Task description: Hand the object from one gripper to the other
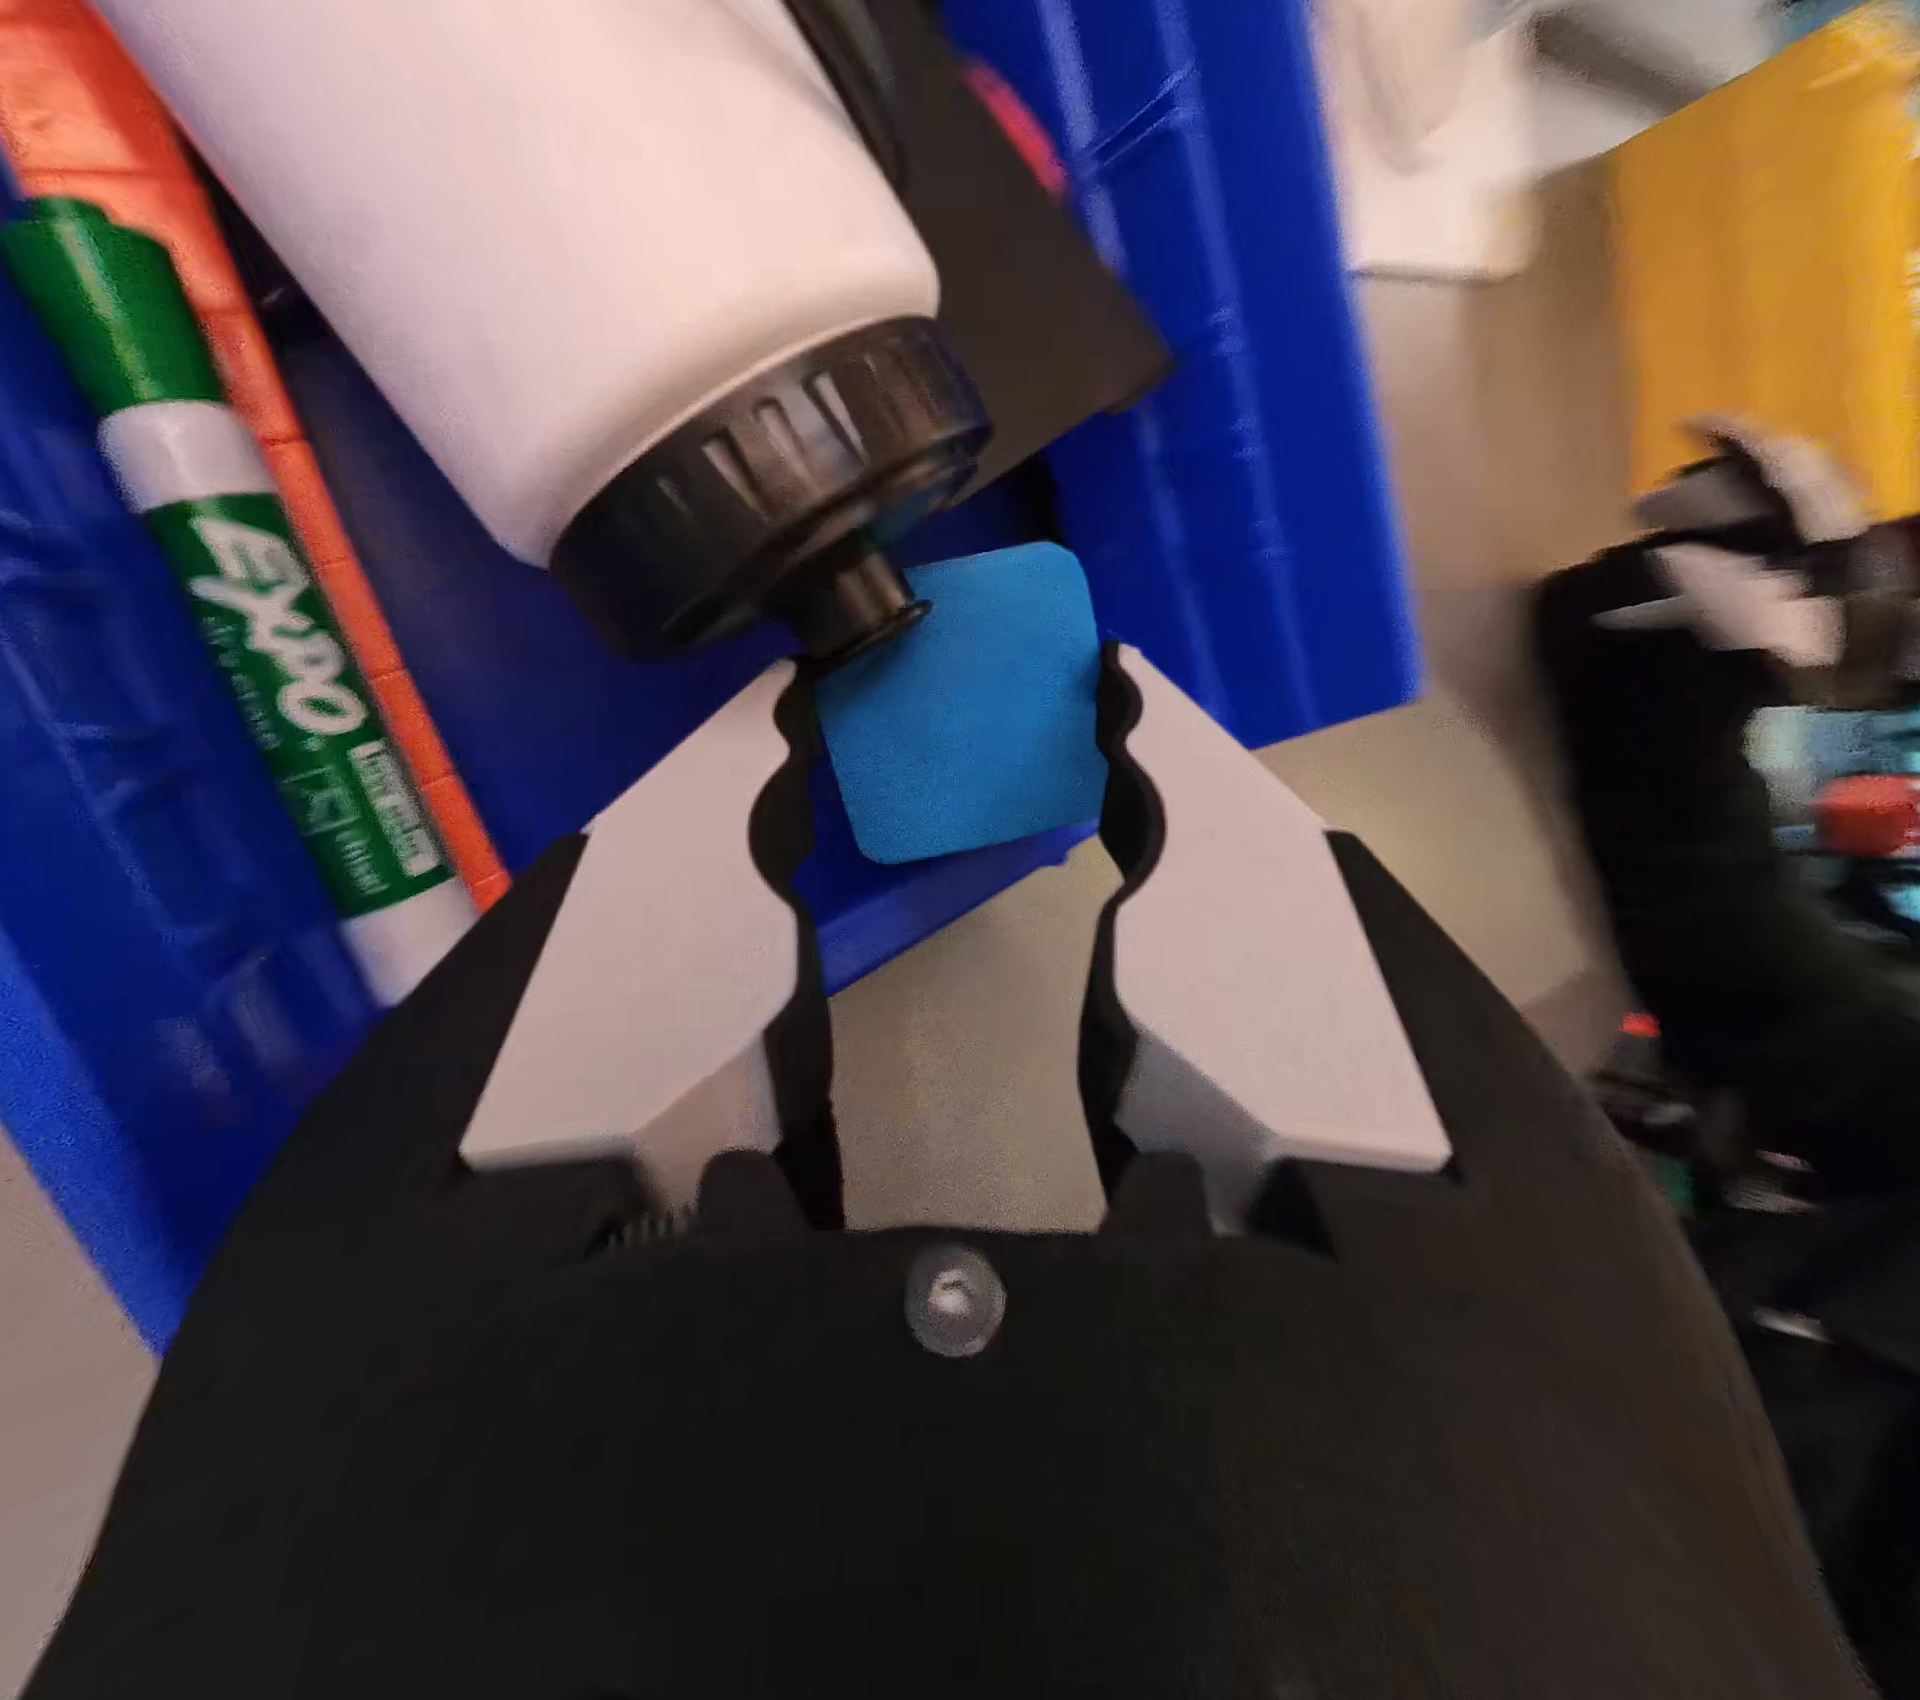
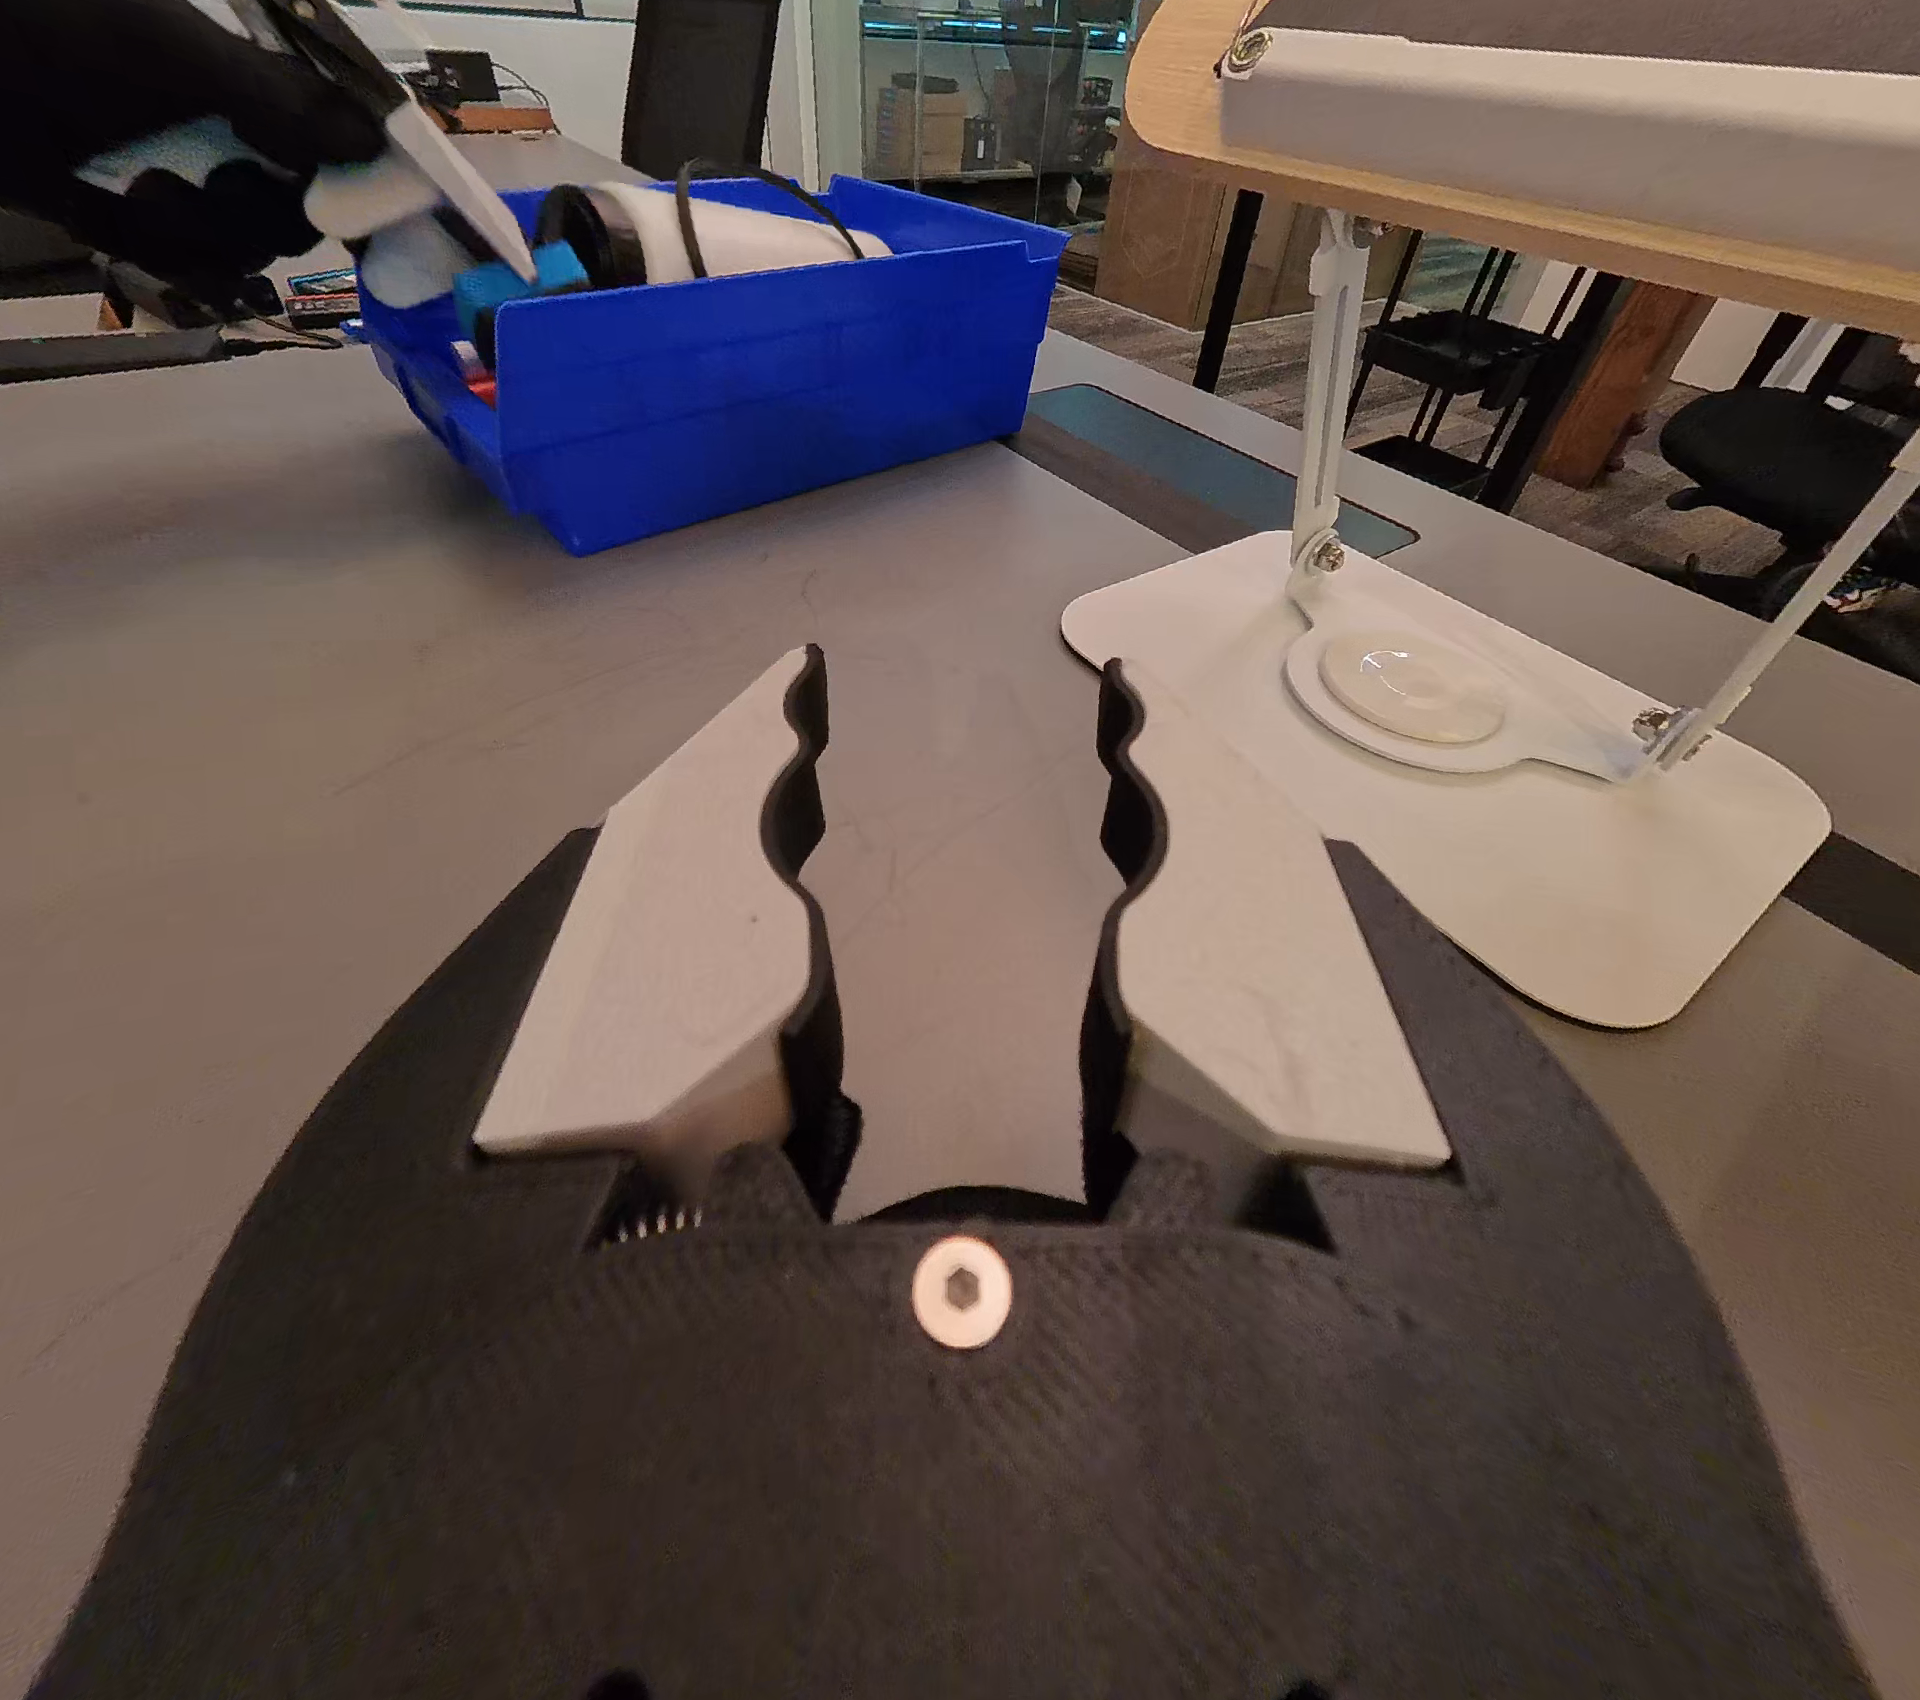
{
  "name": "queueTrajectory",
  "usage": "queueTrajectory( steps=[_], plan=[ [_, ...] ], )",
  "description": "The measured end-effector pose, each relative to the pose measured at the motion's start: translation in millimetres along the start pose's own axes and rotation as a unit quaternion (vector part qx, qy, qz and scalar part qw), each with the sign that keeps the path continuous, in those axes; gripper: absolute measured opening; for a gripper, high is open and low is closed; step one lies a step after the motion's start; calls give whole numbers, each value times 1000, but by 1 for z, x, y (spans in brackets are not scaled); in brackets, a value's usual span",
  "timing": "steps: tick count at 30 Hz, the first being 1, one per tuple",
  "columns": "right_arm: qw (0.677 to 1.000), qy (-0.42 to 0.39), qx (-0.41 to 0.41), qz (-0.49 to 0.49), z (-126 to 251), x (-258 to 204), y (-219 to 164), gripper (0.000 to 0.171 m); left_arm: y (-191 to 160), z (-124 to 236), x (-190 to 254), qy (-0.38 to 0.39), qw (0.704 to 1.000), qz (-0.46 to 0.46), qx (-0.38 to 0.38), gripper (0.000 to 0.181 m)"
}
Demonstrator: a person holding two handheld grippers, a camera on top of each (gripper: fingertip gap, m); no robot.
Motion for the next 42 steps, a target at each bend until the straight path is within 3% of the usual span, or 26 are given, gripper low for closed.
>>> queueTrajectory(
  steps=[7, 13, 17, 19, 21, 23, 30, 37, 42],
  plan=[
    [1000, 1, -2, 3, -1, -1, 0, 50, 0, 16, 16, -146, 984, 6, 98, 53],
    [1000, 3, -2, 3, -1, -1, 0, 50, -13, 7, 18, -146, 988, 4, 53, 53],
    [1000, 4, -3, 4, -1, -2, -1, 50, -22, 6, 14, -55, 996, -56, -30, 52],
    [1000, 5, -4, 5, -1, -2, -1, 50, -21, 7, 24, -56, 993, -91, -52, 52],
    [1000, 5, -4, 6, -1, -2, -1, 50, -17, 11, 19, 18, 989, -128, -68, 52],
    [1000, 5, -3, 6, -1, -2, -1, 50, -14, 13, 28, 30, 984, -164, -70, 52],
    [1000, 13, 6, 10, 0, -4, 1, 54, 2, -7, 123, -127, 953, -273, 26, 53],
    [997, 10, 55, 58, 8, -12, 15, 67, 3, -84, 219, -265, 903, -336, 30, 52],
    [984, -18, 66, 166, 16, -19, 26, 72, 2, -142, 236, -372, 876, -305, 25, 52]
  ],
)
Point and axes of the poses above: each gripper's, where its closed fingertips meet, z back along the fingers, y out of its top, x = y × z across the jaws, the point moved 5 cm from there along z, back along the fingers, and after that the axes turned 7 degrees about -y, right-handed, at the moved point
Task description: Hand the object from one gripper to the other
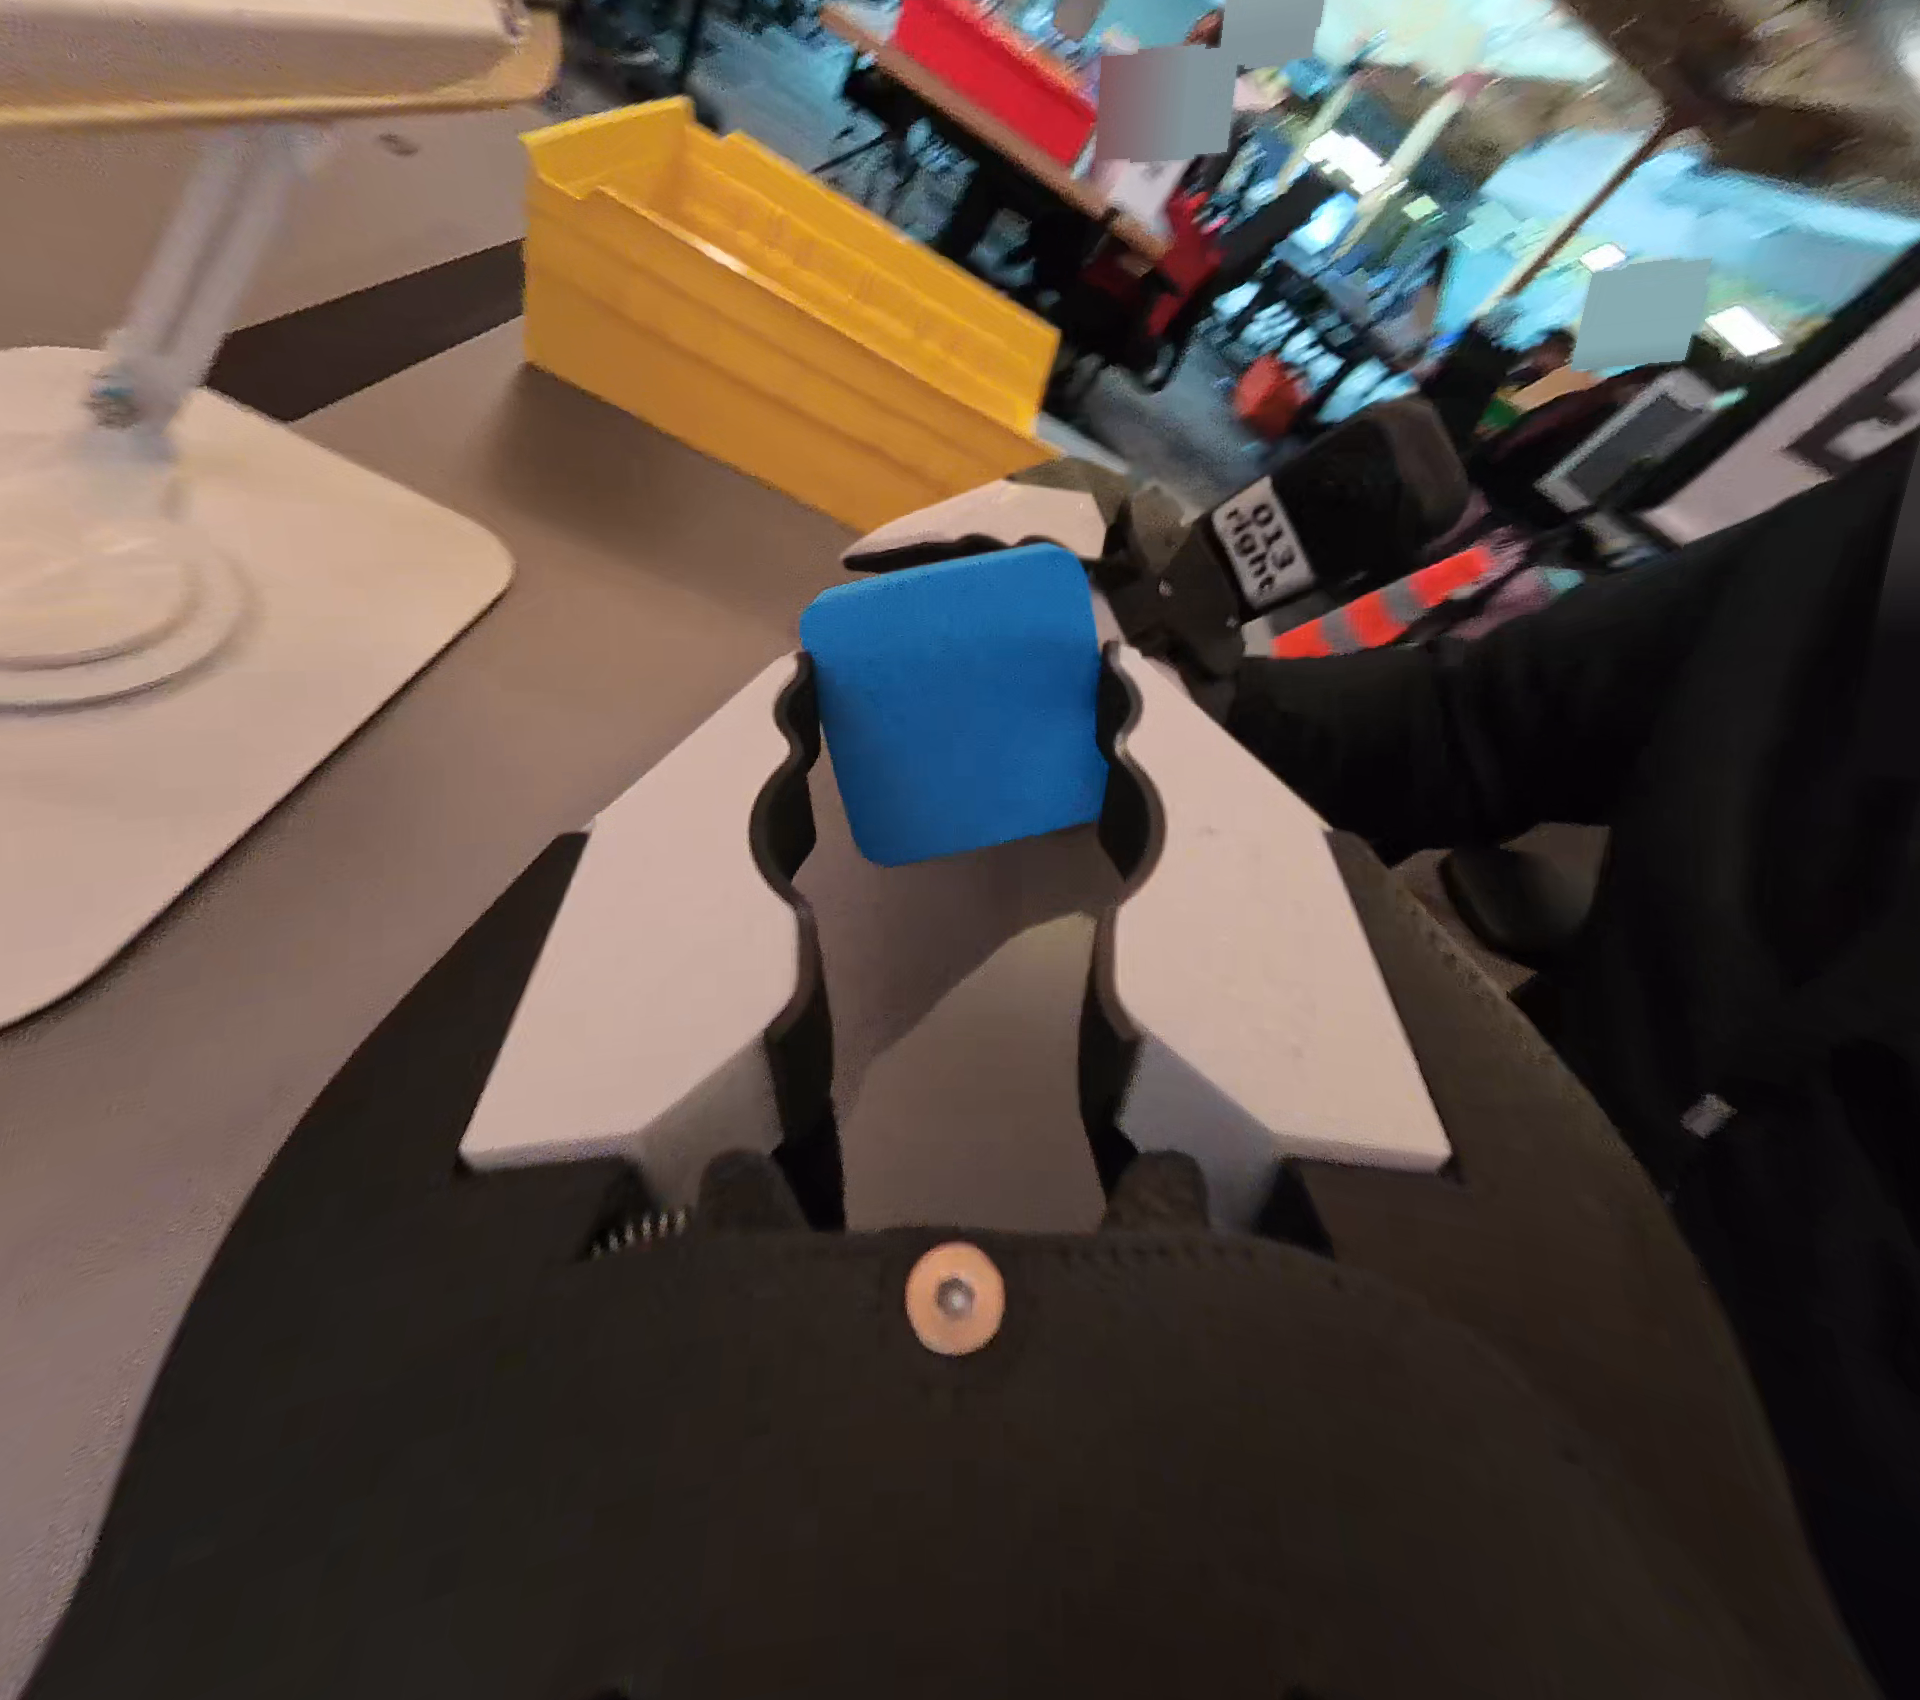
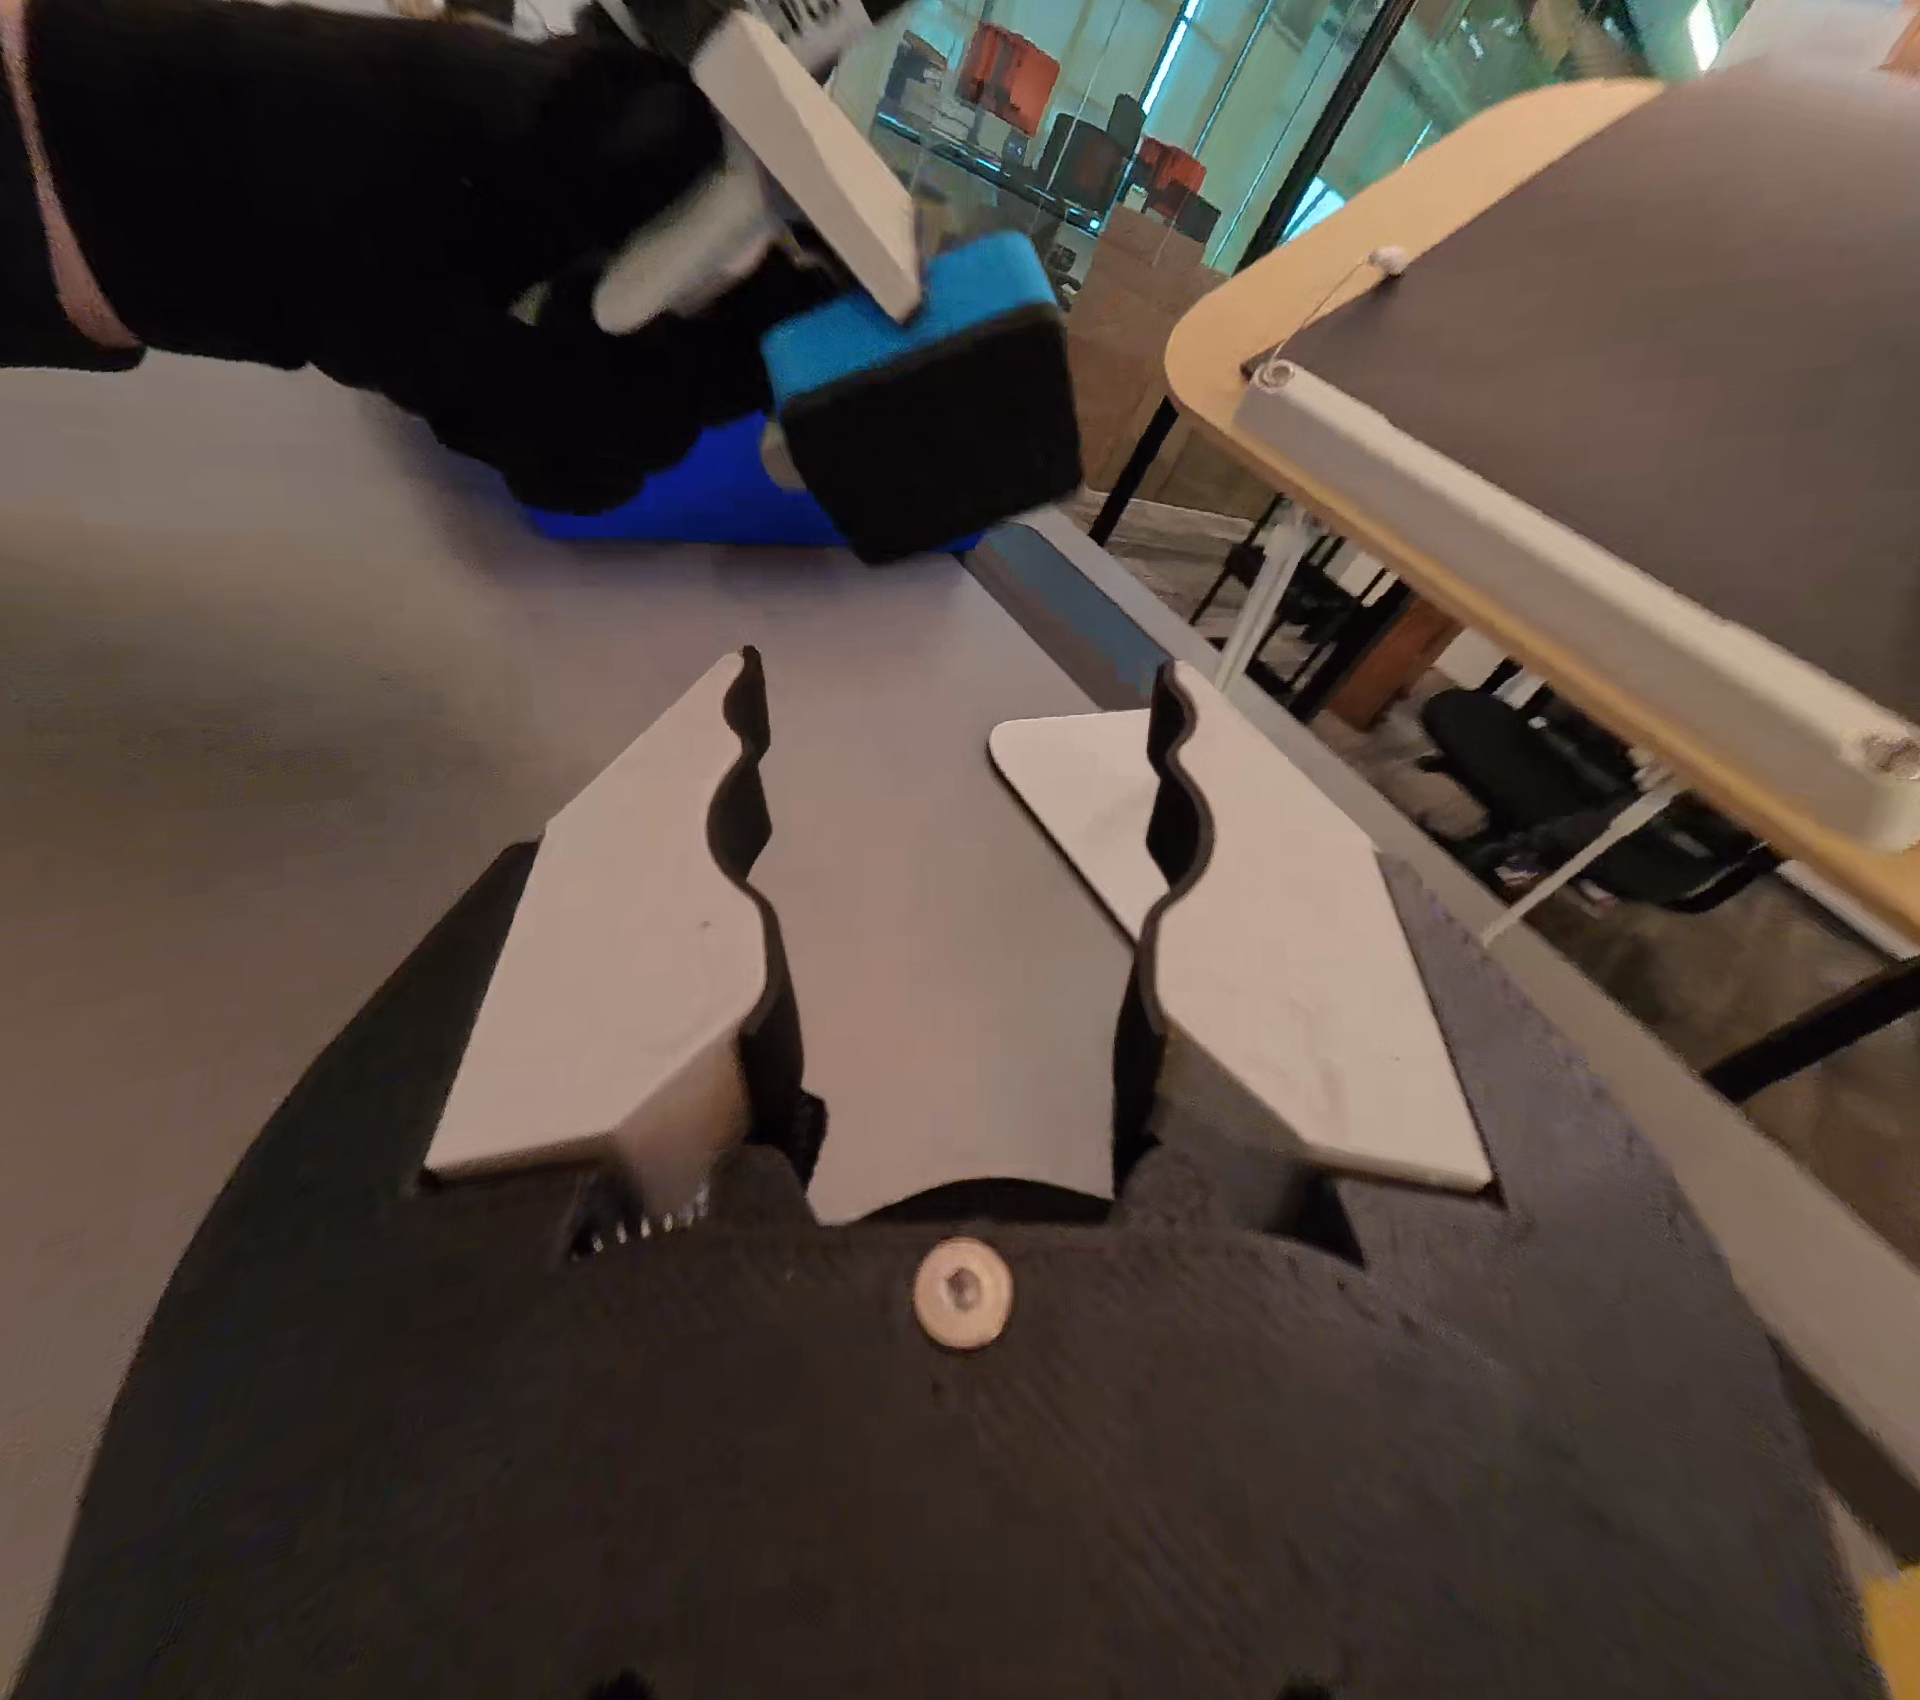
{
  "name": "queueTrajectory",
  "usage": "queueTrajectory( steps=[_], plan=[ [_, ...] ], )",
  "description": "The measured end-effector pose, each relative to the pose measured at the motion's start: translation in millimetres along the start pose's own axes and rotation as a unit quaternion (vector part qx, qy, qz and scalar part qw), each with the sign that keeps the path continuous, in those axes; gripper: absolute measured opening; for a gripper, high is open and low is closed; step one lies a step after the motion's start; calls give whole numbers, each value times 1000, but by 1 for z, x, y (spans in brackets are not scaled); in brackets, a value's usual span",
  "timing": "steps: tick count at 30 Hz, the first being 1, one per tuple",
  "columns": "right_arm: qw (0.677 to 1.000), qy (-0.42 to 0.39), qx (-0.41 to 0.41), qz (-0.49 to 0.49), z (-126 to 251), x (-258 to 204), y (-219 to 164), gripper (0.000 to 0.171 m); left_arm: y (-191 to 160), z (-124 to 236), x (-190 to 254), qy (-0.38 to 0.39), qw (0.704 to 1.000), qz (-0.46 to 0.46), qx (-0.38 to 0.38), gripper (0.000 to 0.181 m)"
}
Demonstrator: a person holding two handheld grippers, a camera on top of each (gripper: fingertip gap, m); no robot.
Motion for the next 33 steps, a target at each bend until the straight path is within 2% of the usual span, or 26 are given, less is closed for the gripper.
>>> queueTrajectory(
  steps=[3, 7, 12, 15, 29, 33],
  plan=[
    [998, -11, -2, 56, 1, -2, 3, 73, -9, -14, -15, -64, 997, 39, 33, 52],
    [996, -3, -12, 89, 0, -6, -4, 77, -30, -33, -26, -113, 992, 63, 11, 52],
    [993, 19, -2, 116, 3, -12, -2, 67, -42, -41, -22, -195, 977, 85, 4, 52],
    [991, 33, -1, 126, 2, -19, -1, 64, -38, -36, -20, -220, 971, 85, 29, 52],
    [989, 42, 10, 143, 4, -26, 5, 56, -44, -37, -3, -303, 947, 102, 30, 53],
    [989, 36, 4, 143, 3, -24, 4, 56, -44, -38, -4, -302, 947, 103, 34, 53]
  ],
)
Point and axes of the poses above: each gripper's, where its closed fingertips meet, z back along the fingers, y out of its top, x = y × z across the jaws, the point moved 5 cm from there along z, back along the fingers, and after that the axes turned 7 degrees about -y, right-handed, at the moved point
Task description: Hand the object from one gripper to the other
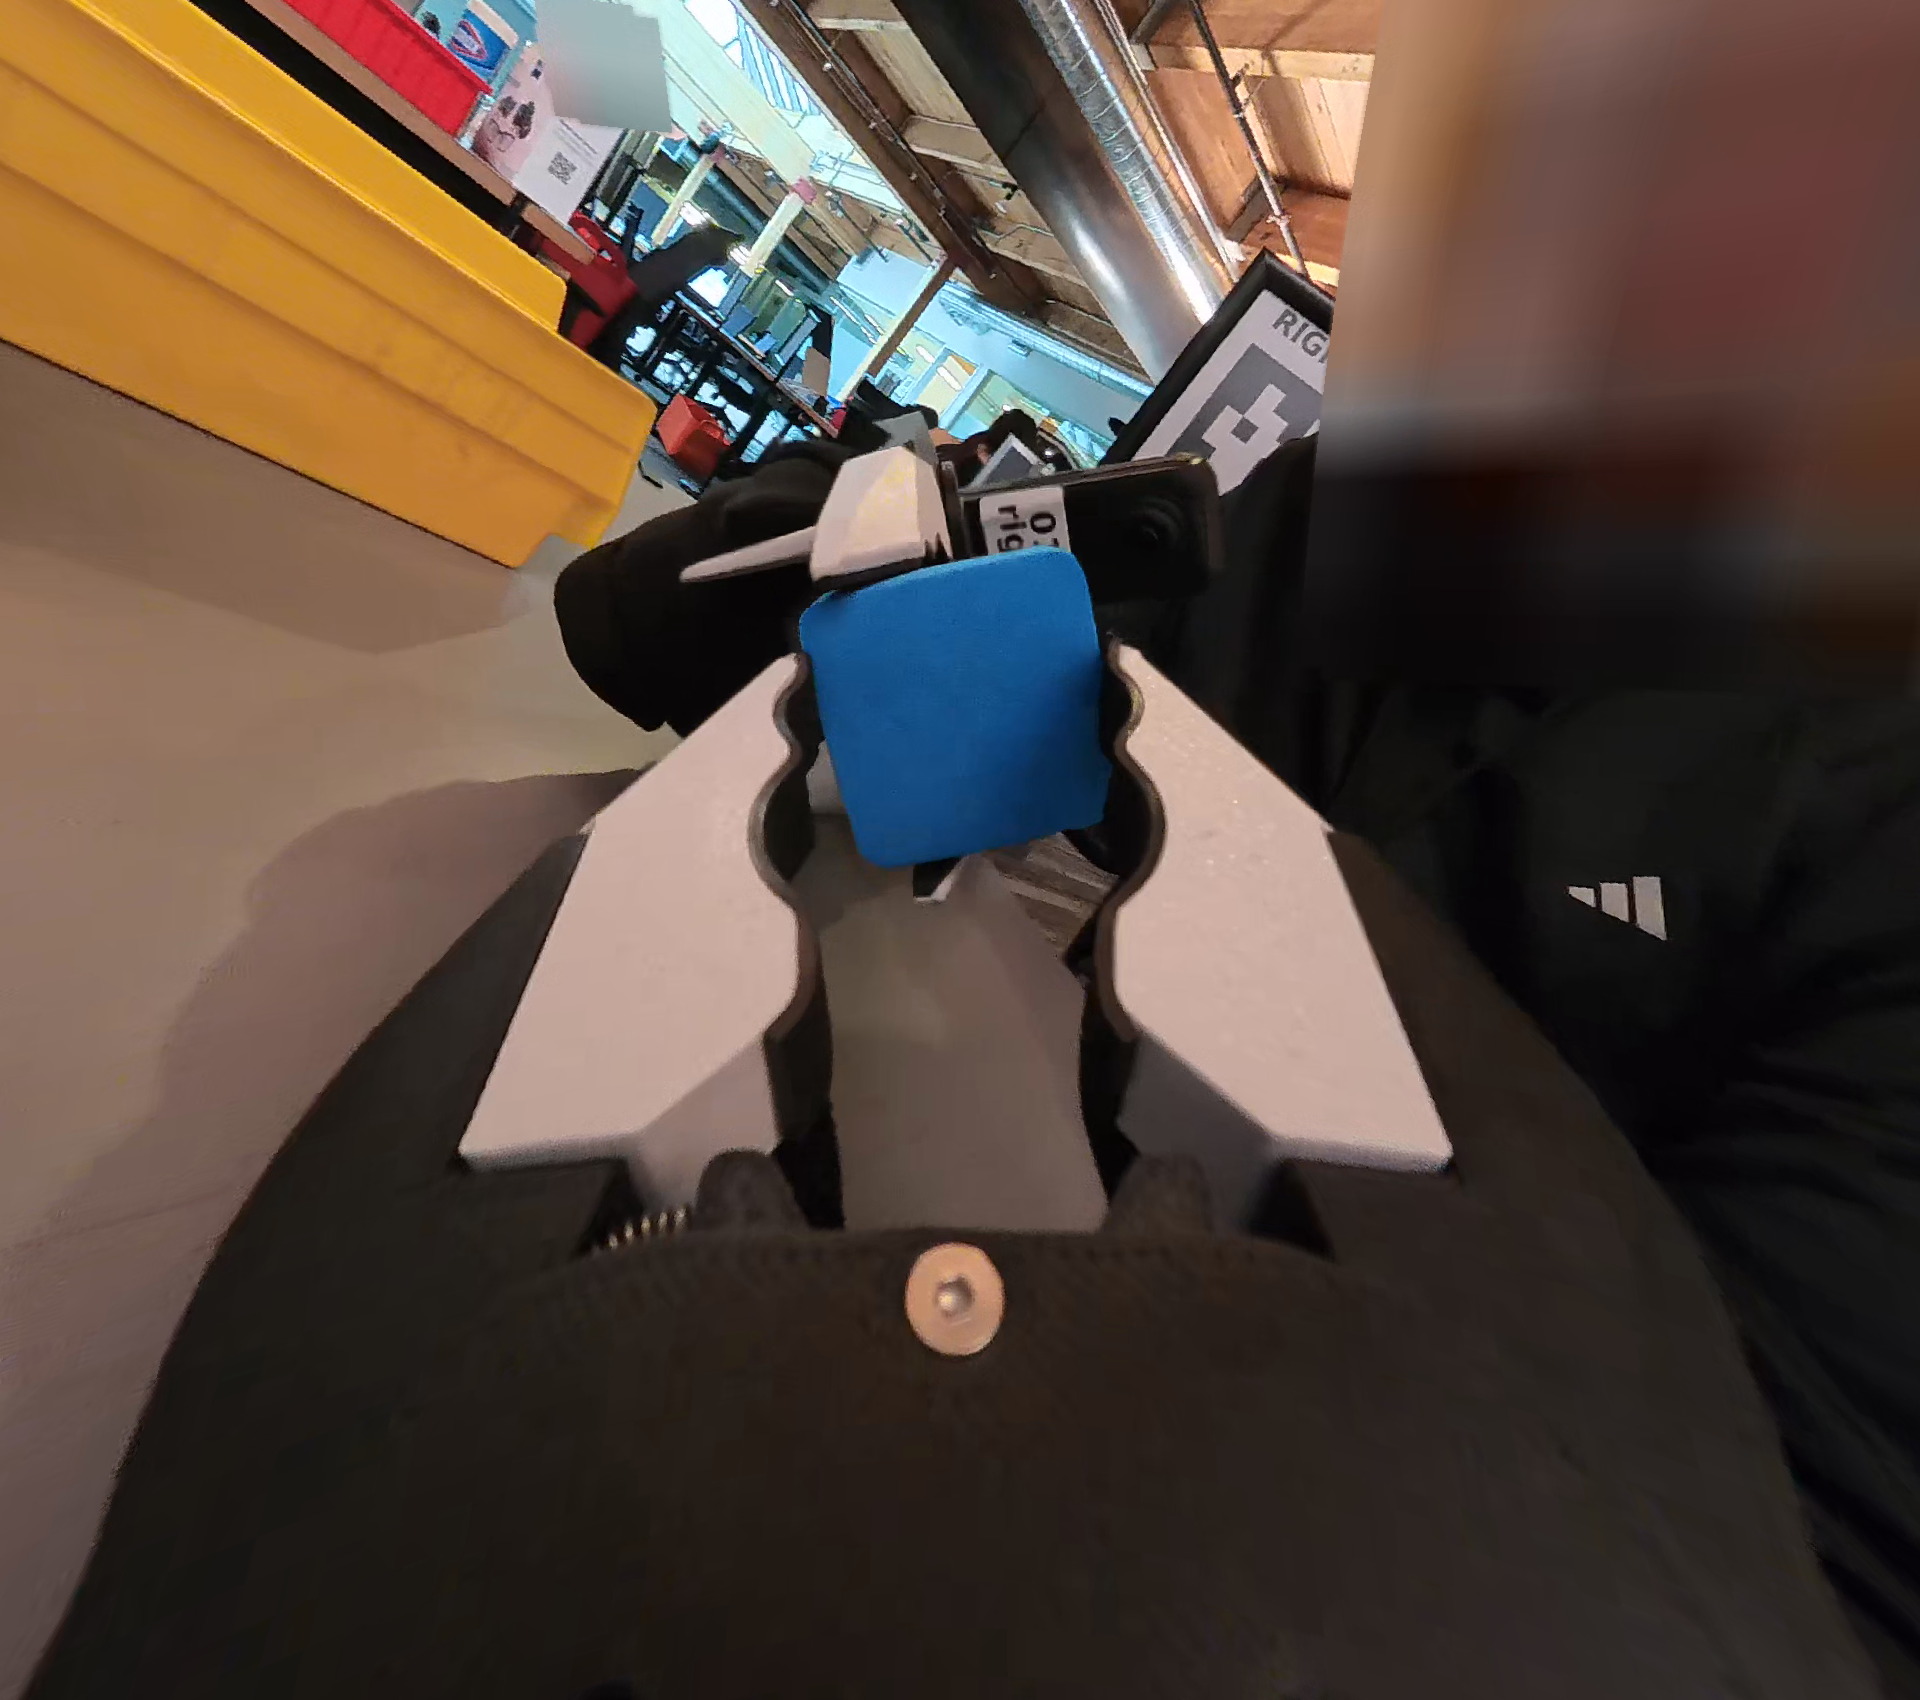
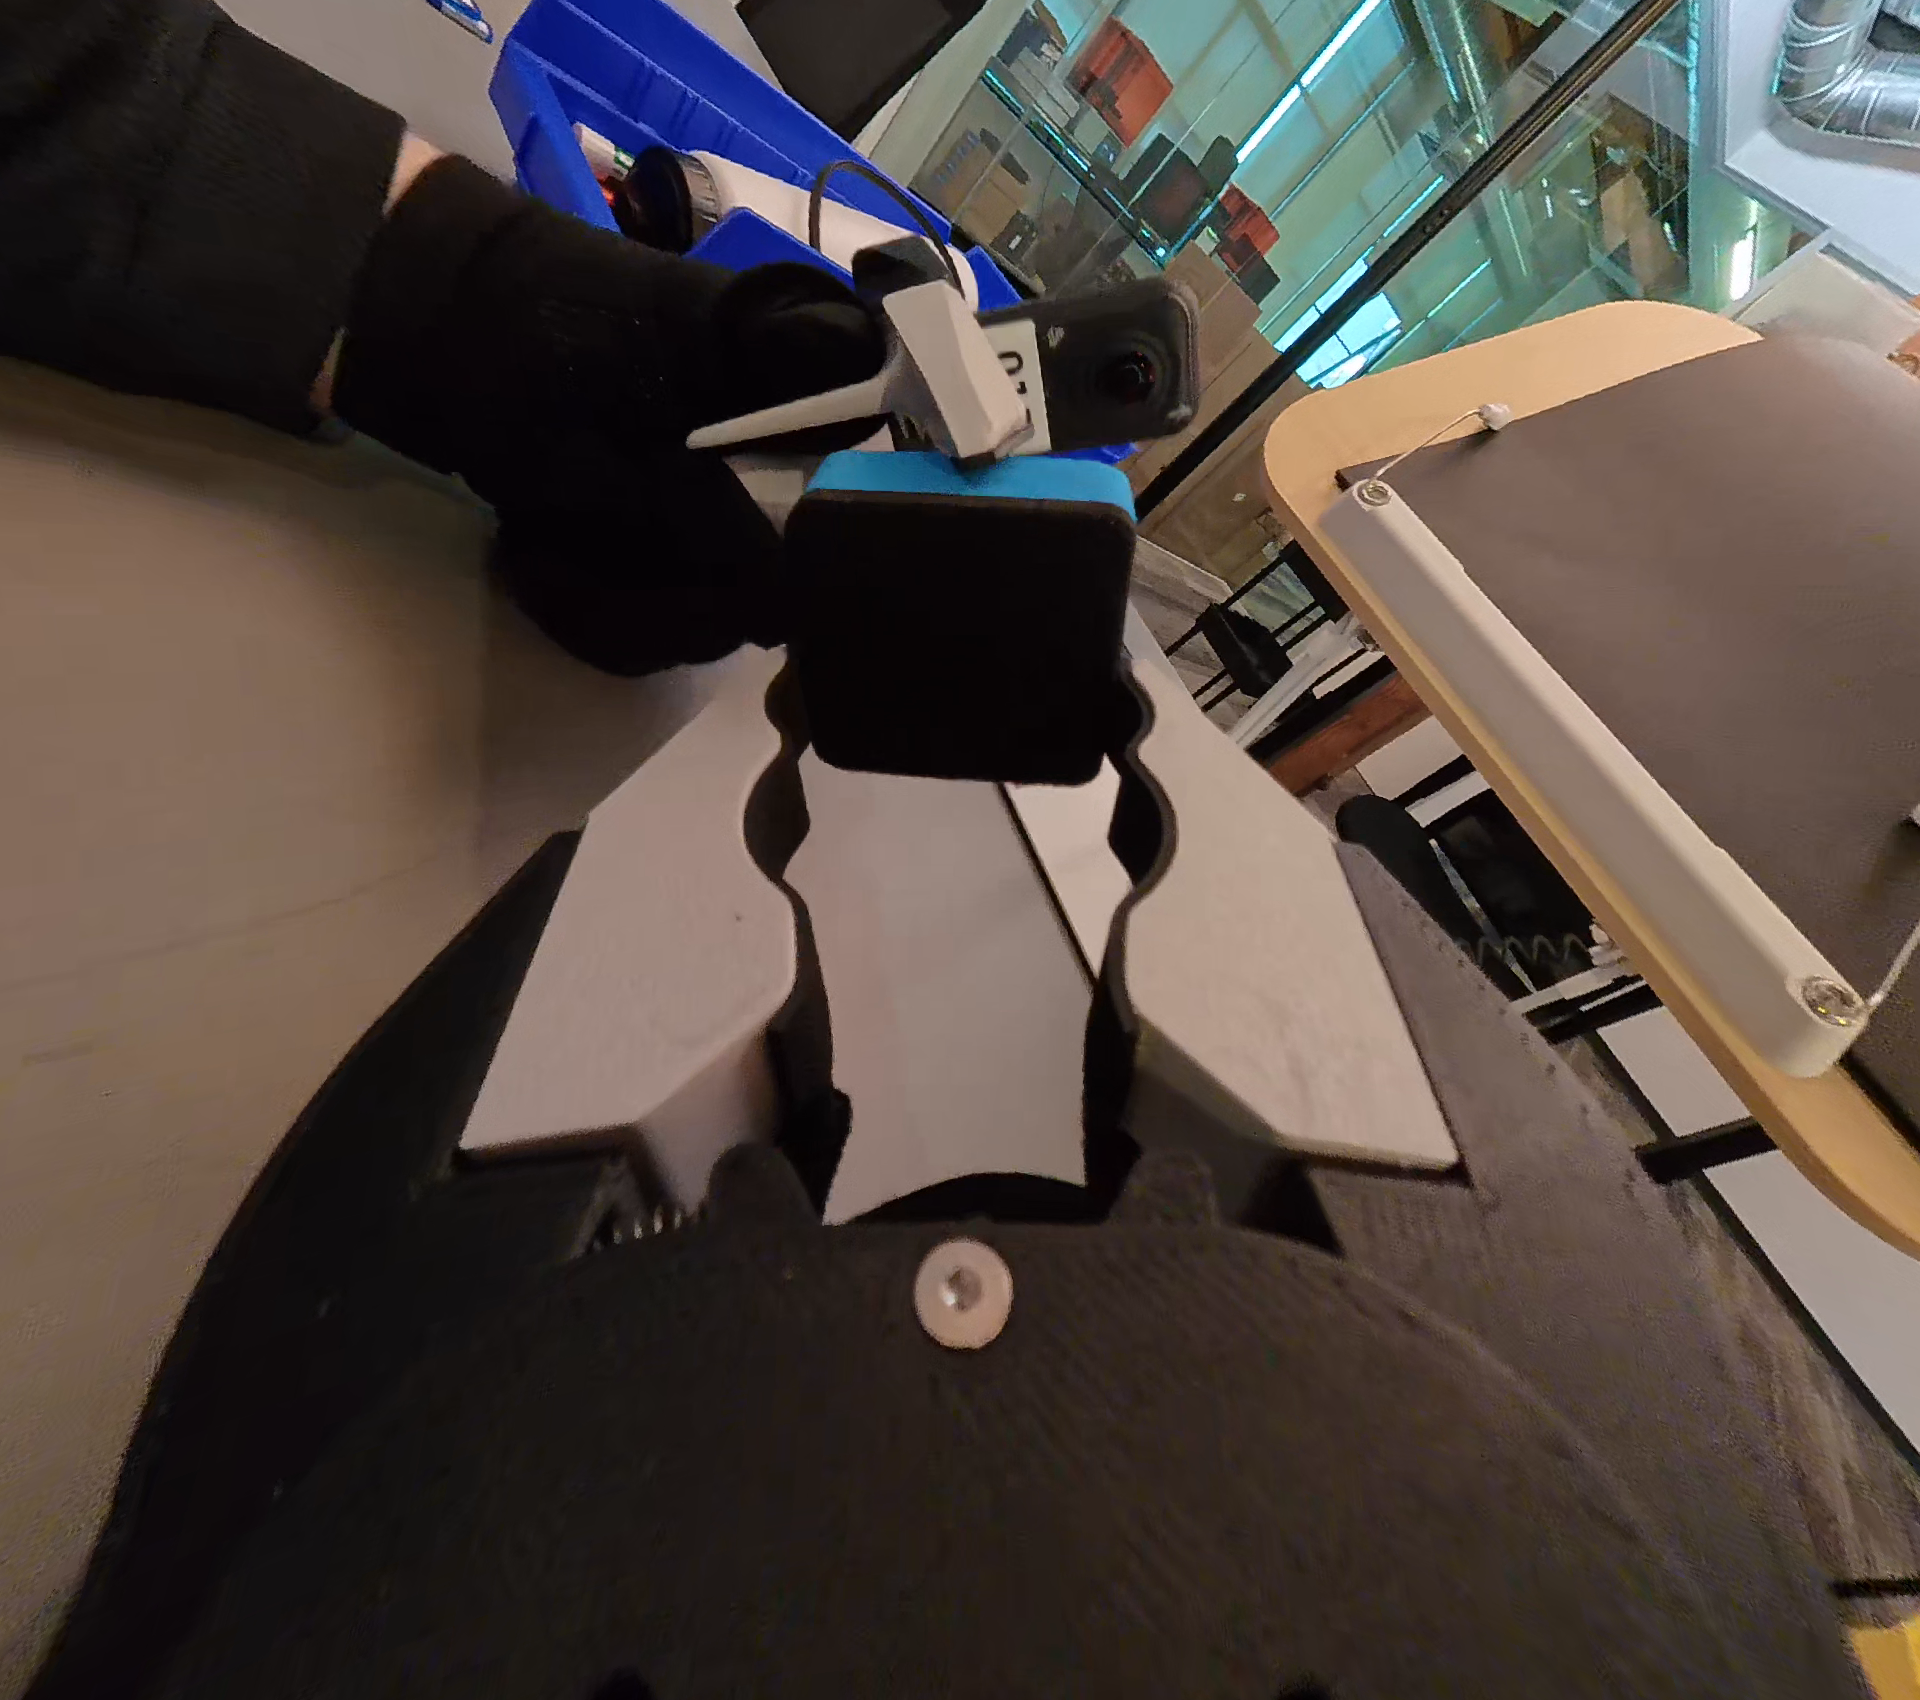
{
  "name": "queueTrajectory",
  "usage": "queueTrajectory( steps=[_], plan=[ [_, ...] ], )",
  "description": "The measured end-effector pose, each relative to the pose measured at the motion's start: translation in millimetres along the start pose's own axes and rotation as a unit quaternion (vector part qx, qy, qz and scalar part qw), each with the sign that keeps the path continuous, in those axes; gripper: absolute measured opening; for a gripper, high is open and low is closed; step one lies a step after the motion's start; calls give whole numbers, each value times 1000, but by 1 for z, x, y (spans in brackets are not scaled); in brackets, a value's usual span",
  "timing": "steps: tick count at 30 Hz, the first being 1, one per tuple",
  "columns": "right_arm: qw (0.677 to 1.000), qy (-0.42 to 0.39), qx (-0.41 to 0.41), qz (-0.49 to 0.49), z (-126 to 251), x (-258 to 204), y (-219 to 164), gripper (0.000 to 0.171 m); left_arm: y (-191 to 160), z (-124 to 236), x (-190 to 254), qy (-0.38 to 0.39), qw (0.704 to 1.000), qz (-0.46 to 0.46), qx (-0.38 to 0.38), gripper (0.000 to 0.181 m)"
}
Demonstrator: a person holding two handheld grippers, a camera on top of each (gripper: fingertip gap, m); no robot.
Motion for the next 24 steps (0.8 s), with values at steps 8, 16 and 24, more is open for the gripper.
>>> queueTrajectory(
  steps=[8, 16, 24],
  plan=[
    [988, -97, -116, -31, -4, 31, -41, 55, 26, 15, -9, 201, 972, -117, 32, 63],
    [977, -142, -153, -49, -1, 44, -53, 55, 27, -10, -33, 365, 905, -216, -26, 52],
    [980, -132, -141, -54, -3, 41, -51, 56, 25, -13, -40, 394, 889, -231, -29, 23]
  ],
)
Point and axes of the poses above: each gripper's, where its closed fingertips meet, z back along the fingers, y out of its top, x = y × z across the jaws, the point moved 5 cm from there along z, back along the fingers, and after that the axes turned 7 degrees about -y, right-handed, at the moved point
